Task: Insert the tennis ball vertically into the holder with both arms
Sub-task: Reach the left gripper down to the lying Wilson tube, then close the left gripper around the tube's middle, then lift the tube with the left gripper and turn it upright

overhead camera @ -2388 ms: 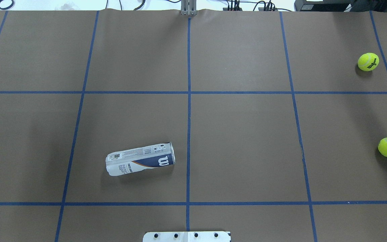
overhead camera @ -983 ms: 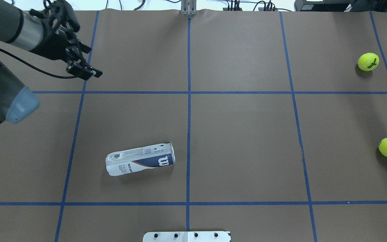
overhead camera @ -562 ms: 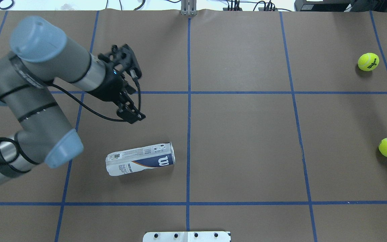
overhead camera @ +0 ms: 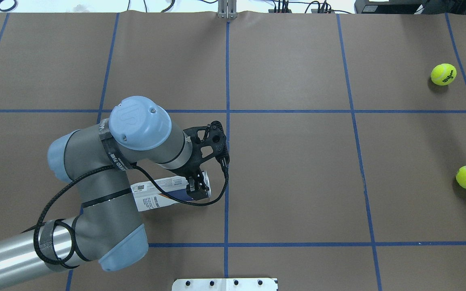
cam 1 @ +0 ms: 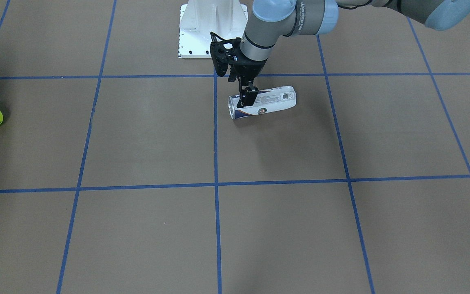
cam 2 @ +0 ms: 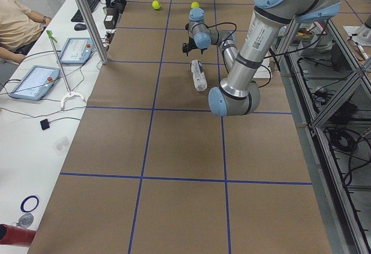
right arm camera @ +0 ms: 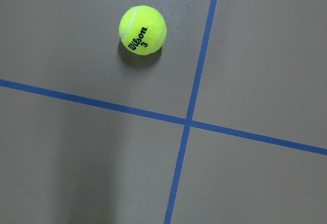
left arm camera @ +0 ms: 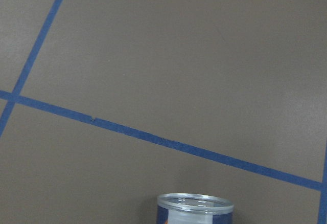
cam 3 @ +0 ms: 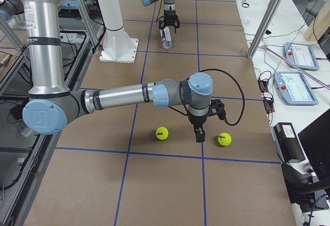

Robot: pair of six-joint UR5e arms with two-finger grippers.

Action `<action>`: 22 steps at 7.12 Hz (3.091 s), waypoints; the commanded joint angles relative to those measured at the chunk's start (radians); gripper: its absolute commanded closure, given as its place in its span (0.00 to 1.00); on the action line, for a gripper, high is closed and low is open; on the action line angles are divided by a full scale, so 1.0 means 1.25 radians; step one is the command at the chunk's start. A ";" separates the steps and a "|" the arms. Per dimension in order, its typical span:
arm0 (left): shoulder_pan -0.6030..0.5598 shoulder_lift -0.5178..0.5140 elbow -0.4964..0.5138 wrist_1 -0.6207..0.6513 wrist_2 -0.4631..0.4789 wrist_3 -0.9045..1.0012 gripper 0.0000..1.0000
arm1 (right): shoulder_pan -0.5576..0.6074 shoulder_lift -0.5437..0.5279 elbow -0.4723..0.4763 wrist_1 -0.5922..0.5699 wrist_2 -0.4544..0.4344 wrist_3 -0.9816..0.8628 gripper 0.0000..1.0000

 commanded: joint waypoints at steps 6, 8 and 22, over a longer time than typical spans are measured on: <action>0.047 -0.035 0.110 0.009 0.072 0.041 0.02 | 0.000 -0.006 0.000 0.000 0.017 0.002 0.00; 0.048 -0.034 0.146 -0.020 0.072 0.040 0.02 | 0.000 -0.006 0.000 0.000 0.017 0.002 0.00; -0.120 -0.056 0.056 -0.367 -0.063 -0.026 0.38 | 0.000 -0.006 0.001 0.000 0.036 0.002 0.00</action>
